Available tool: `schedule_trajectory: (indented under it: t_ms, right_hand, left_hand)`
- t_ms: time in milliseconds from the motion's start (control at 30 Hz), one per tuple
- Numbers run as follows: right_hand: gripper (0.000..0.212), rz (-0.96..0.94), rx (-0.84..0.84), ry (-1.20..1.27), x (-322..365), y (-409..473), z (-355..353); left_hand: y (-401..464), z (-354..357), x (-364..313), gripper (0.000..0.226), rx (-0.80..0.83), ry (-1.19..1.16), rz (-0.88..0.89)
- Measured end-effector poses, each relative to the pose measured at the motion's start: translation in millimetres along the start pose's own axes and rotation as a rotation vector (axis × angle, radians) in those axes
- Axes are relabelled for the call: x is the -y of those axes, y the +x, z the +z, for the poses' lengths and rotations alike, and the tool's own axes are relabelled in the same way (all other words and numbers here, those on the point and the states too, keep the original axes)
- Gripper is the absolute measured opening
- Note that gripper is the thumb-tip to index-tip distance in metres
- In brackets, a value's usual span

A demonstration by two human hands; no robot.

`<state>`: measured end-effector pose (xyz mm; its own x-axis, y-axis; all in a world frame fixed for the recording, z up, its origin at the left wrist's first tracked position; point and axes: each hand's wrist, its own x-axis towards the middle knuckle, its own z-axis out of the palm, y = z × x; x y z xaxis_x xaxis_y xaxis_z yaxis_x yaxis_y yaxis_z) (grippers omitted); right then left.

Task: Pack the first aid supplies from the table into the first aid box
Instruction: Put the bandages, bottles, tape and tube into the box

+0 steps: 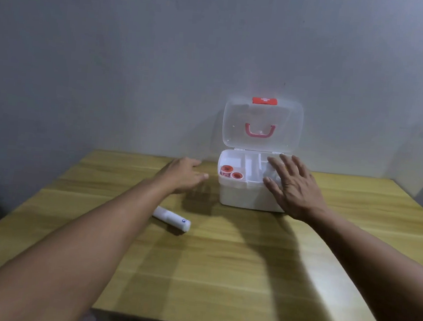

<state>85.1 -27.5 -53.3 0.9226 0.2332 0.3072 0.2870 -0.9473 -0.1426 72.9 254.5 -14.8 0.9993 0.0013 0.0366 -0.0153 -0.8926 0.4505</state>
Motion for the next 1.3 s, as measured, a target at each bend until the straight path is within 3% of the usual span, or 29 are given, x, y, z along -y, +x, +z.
schedule_trajectory:
  t_ms: [67,133,200,233,300,433,600,700,933,1167,1300]
  right_hand:
    - [0.061,-0.002,-0.006,-0.002,-0.5,0.7,1.5]
    - [0.061,-0.001,-0.005,-0.004,-0.6,1.0,1.8]
    - [0.062,0.001,-0.001,-0.001,-0.6,0.7,1.2]
    - [0.063,0.001,0.0,0.0,-0.3,0.4,1.0]
    - [0.068,0.003,-0.004,0.003,0.5,-0.1,0.4]
    - [0.071,0.01,-0.013,-0.002,2.0,-1.0,-0.5]
    - [0.08,0.003,-0.023,-0.001,2.4,-1.5,-0.9]
    - [0.081,0.005,-0.03,0.006,3.0,-2.3,-1.6]
    - [0.069,0.019,-0.015,-0.005,2.4,-1.4,0.4]
    - [0.082,0.026,-0.029,0.005,6.1,-3.1,-1.8]
    - [0.073,0.022,-0.048,0.007,3.0,-2.5,0.3]
  left_hand:
    - [-11.1,0.4,25.3,0.077,0.098,0.007,-0.125]
    - [-24.2,2.7,48.7,0.108,0.226,0.012,-0.209]
    - [-33.9,5.1,65.7,0.138,0.324,0.049,-0.22]
    - [-36.5,6.7,71.8,0.142,0.346,0.046,-0.214]
    - [-38.7,8.8,77.8,0.126,0.322,0.008,-0.195]
    - [-38.1,13.1,77.5,0.064,0.233,-0.073,-0.135]
    - [-43.4,21.8,85.2,0.033,0.132,-0.051,-0.054]
    - [-47.2,25.6,81.7,0.04,-0.008,-0.068,-0.018]
    - [-8.2,-8.4,12.2,0.03,-0.233,-0.195,0.158]
    - [47.5,-5.1,-69.6,0.033,-0.139,-0.309,0.187]
    - [65.6,13.5,-82.3,0.033,-0.045,-0.283,0.156]
